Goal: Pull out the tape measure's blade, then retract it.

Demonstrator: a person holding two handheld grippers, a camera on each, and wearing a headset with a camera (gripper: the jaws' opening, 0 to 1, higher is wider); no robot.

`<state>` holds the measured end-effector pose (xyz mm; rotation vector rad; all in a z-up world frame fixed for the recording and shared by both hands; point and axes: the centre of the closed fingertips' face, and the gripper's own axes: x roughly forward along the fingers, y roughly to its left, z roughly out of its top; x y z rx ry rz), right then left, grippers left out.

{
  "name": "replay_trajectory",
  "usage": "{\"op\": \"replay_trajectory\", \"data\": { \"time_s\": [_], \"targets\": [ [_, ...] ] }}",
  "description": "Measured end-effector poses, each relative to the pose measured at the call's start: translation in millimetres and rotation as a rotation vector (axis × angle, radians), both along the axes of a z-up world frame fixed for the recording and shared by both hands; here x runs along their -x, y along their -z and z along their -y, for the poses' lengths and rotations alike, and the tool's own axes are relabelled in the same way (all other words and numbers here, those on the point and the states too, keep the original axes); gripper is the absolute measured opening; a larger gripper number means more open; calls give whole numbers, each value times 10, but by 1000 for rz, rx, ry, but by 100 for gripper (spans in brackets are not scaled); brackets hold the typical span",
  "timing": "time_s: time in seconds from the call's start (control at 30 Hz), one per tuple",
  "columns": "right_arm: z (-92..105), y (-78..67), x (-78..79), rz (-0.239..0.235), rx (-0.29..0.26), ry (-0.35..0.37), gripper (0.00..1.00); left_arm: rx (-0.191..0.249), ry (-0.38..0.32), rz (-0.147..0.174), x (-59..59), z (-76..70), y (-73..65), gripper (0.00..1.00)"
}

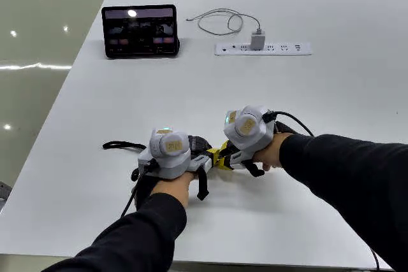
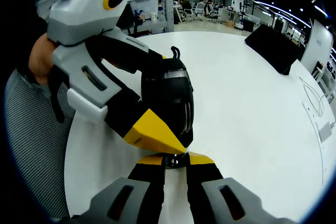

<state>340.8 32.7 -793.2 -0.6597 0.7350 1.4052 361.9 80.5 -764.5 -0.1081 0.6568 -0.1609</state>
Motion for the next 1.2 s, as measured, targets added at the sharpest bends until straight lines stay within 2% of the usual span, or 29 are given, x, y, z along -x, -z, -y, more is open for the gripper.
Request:
{"op": "replay_trajectory", "data": {
  "time_s": [0.1, 0.33, 0.4, 0.47, 0.5, 0.7, 0.77, 1.03, 1.2],
  "targets": [
    [25, -12, -6, -2, -8, 5, 12, 1, 0, 3, -4, -3, -5, 61],
    [66, -41, 11, 26, -52, -49, 12, 10, -2, -6, 10, -4, -8, 61],
    [89, -38, 4, 19, -48, -40, 12, 8, -1, -3, 11, -3, -7, 61],
    [157, 9, 15, 30, -13, -61, 12, 6, 0, -4, 6, -2, -5, 61],
    [179, 12, 14, 32, -19, -56, 12, 8, 1, -5, 4, -2, -3, 61],
    [137, 12, 9, 24, -36, -24, 12, 7, 2, -6, 9, 2, 0, 61],
    [117, 8, 9, 32, -44, -41, 11, 8, 3, -7, 5, 0, 0, 61],
    [81, 21, -3, 16, -43, -10, 10, 16, -4, -9, 4, -1, -2, 61],
    [2, 23, 5, 27, -42, -27, 10, 22, -4, -9, 1, -10, -3, 61]
  ]
}}
